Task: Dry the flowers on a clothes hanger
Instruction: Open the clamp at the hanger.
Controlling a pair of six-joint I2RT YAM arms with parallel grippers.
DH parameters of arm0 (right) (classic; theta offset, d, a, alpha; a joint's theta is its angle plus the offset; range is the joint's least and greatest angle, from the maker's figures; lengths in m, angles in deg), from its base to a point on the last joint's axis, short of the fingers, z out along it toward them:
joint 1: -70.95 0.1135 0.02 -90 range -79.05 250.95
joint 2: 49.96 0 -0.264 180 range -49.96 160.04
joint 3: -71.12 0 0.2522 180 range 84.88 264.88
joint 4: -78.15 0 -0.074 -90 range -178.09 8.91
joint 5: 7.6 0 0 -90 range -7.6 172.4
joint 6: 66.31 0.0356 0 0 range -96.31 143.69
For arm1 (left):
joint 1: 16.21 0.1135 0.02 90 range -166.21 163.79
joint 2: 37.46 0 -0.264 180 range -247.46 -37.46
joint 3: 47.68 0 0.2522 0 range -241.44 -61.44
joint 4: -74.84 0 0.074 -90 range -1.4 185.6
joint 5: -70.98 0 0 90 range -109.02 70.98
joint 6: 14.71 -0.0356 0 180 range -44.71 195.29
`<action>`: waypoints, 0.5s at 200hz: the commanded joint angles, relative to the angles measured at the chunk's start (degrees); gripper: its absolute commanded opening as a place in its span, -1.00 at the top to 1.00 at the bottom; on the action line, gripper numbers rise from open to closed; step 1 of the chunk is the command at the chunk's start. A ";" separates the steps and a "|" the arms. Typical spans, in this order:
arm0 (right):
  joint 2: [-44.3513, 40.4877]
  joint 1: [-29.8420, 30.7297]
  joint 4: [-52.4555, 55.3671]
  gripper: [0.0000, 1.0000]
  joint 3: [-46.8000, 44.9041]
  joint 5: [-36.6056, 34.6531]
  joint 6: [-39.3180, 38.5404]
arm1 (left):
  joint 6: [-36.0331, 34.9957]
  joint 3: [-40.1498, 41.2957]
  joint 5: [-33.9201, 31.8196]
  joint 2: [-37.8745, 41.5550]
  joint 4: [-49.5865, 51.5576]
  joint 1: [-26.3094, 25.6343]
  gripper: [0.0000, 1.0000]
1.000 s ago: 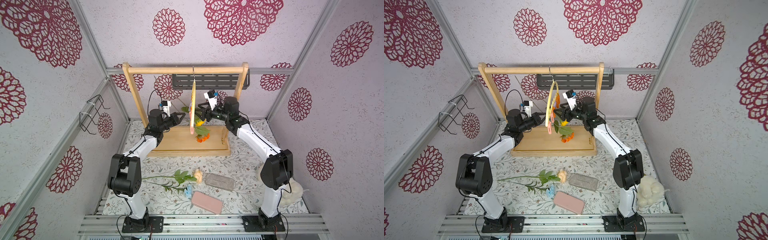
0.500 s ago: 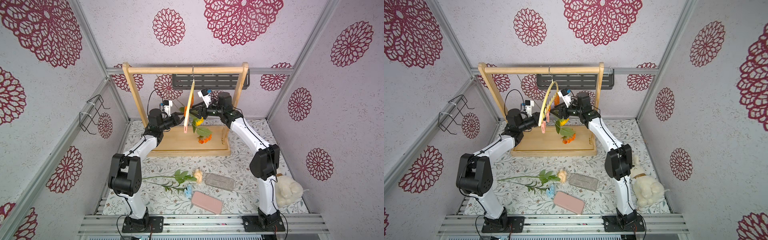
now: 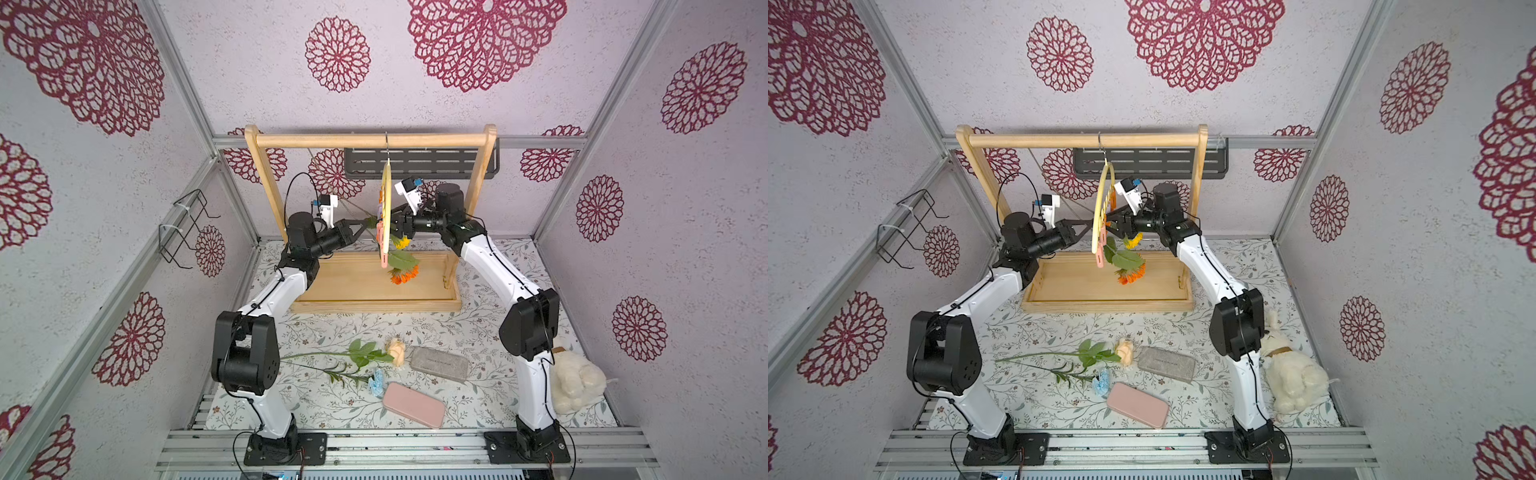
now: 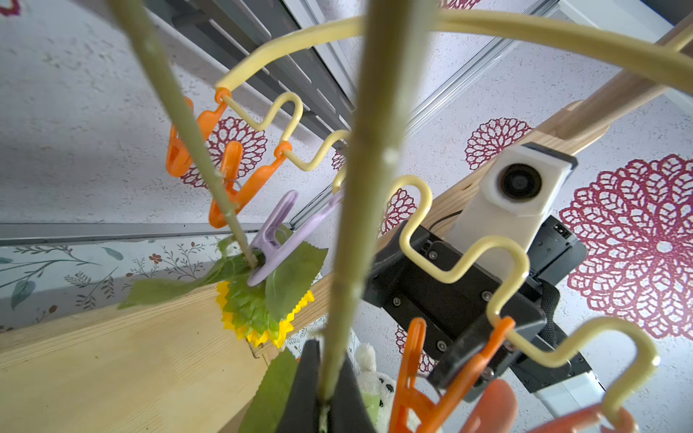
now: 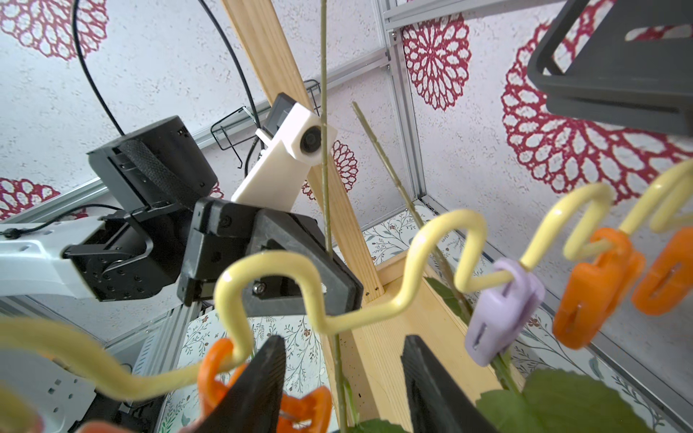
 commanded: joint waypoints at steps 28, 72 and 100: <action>-2.17 -0.35 3.75 -0.04 1.76 -1.50 -3.10 | -2.80 2.05 0.91 4.21 3.06 0.22 1.00; -3.52 -0.32 7.26 -0.08 1.40 -5.56 -3.66 | -4.54 1.81 1.19 5.12 6.31 0.32 1.00; -4.88 -1.08 6.83 -0.05 -0.66 -6.93 -2.41 | -4.69 2.73 -0.20 6.15 5.91 0.32 1.00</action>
